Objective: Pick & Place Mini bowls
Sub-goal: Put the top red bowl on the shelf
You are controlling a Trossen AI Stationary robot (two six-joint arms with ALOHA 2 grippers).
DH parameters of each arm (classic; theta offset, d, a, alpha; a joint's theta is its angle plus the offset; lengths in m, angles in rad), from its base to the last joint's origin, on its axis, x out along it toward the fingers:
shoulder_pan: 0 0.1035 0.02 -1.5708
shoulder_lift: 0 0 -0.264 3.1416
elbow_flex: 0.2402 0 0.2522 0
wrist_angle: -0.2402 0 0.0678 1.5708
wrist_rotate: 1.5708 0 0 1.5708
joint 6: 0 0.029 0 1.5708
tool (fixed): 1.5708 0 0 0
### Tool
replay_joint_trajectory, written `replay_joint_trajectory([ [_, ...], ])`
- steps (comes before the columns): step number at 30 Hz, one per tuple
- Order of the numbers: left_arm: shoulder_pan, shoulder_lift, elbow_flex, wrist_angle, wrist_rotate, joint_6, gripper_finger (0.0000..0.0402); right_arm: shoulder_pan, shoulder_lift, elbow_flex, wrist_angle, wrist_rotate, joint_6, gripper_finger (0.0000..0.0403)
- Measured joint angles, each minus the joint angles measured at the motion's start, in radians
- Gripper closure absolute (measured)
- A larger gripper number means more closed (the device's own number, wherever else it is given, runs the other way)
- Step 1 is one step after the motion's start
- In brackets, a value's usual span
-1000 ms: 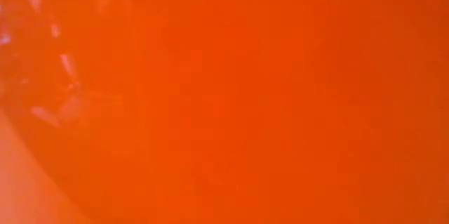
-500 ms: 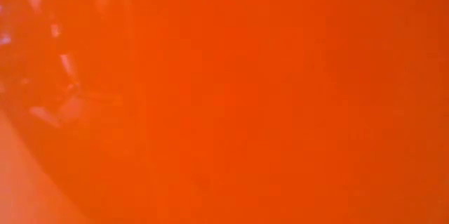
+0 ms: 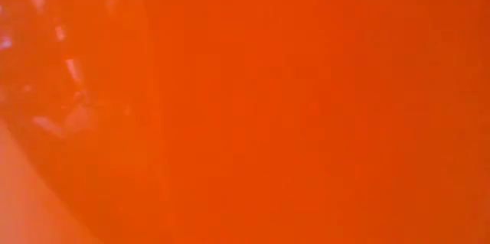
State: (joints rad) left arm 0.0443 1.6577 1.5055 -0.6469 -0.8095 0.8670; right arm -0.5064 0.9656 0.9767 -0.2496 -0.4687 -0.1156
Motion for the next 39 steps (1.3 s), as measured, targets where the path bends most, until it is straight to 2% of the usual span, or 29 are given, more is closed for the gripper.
replay_joint_trajectory([
  [6,-0.013,0.049,0.038,-0.011,0.004,0.003,0.0401,0.000,0.050,0.021,-0.001,0.000,0.069,0.0394],
  [11,-0.022,0.083,0.054,-0.011,0.004,0.015,0.0401,0.000,0.088,0.034,-0.002,0.001,0.066,0.0394],
  [15,-0.028,0.100,0.054,-0.015,-0.003,0.018,0.0401,0.000,0.121,0.050,-0.005,0.070,0.096,0.0394],
  [19,-0.032,0.105,0.054,-0.018,-0.005,0.018,0.0401,0.000,0.161,0.069,-0.007,0.080,0.083,0.0390],
  [31,-0.033,0.106,0.054,-0.019,-0.014,0.014,0.0402,0.001,0.263,0.141,-0.006,0.079,0.087,0.0290],
  [39,-0.032,0.105,0.054,-0.019,-0.019,0.013,0.0402,0.000,0.365,0.201,-0.007,0.079,0.139,0.0263],
])
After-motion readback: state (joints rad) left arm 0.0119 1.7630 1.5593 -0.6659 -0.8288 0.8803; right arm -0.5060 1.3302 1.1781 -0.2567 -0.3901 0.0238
